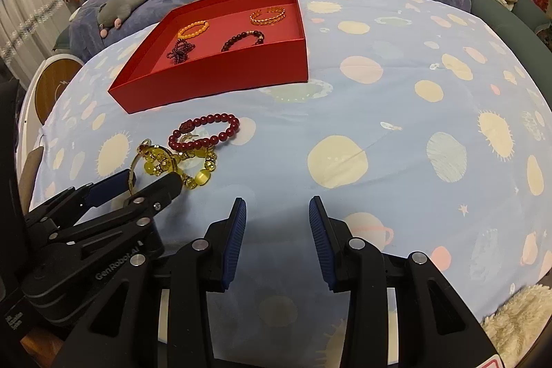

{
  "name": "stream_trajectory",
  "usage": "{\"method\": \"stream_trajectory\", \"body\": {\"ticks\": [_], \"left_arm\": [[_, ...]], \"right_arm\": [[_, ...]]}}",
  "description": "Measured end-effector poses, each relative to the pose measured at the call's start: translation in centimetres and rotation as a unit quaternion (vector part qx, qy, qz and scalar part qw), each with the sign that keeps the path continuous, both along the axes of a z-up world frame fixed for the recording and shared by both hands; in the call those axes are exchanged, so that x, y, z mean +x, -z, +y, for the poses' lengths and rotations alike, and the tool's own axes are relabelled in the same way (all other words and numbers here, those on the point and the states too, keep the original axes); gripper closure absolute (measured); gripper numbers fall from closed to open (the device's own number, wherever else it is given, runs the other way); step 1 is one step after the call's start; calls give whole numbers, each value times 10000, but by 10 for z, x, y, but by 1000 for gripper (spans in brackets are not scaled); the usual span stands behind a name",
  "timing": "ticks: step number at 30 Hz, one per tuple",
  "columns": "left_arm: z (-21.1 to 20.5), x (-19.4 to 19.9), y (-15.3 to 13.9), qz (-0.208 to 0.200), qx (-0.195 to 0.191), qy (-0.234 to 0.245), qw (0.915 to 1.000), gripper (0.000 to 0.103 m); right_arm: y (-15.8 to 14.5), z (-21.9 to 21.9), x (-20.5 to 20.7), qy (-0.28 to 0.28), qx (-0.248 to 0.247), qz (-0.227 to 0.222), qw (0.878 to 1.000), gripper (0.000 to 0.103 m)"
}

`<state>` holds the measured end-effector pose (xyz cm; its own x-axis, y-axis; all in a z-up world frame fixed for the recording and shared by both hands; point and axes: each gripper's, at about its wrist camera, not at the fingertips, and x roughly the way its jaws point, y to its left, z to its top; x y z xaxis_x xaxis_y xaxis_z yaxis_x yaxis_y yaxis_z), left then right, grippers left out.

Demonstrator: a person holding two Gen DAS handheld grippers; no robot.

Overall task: Organize jewelry
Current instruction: 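Grasp the thin rose-gold bangle with the left tool while the right tool grasps the red bead bracelet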

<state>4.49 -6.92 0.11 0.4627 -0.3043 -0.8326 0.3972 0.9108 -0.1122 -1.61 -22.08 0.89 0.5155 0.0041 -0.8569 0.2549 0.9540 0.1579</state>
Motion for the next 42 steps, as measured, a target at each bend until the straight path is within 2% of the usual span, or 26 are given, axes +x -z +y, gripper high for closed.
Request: {"method": "stream_trajectory", "body": {"ticks": [4,7,20,23,25,29,32,37,42], "left_arm": [[19,5,-8,-63,-52,-196,9998,44],[30,9,-10,-149,52,-357,9992,44],[56,21,-1,-91,65,-694,9975,44],[59,22,2,-69,66,-711,9974,44],[60,23,3,-50,50,-736,9973,44],[61,23,5,-14,28,-763,9971,44],[61,23,5,-18,21,-748,9972,44],[61,23,2,-32,-23,-765,9971,44],[62,22,-3,-72,-42,-777,9969,44]], "right_arm": [[-2,1,8,11,161,-45,9999,66],[-4,6,19,-19,176,-103,9998,66],[3,19,82,141,276,-153,9994,67],[12,20,87,142,279,-39,9995,69],[17,22,87,98,276,27,9996,76],[20,23,83,33,207,49,9998,83],[21,22,81,-10,200,102,9997,95],[16,19,75,-23,247,45,9997,96],[0,15,67,3,301,-146,9994,96]]}}
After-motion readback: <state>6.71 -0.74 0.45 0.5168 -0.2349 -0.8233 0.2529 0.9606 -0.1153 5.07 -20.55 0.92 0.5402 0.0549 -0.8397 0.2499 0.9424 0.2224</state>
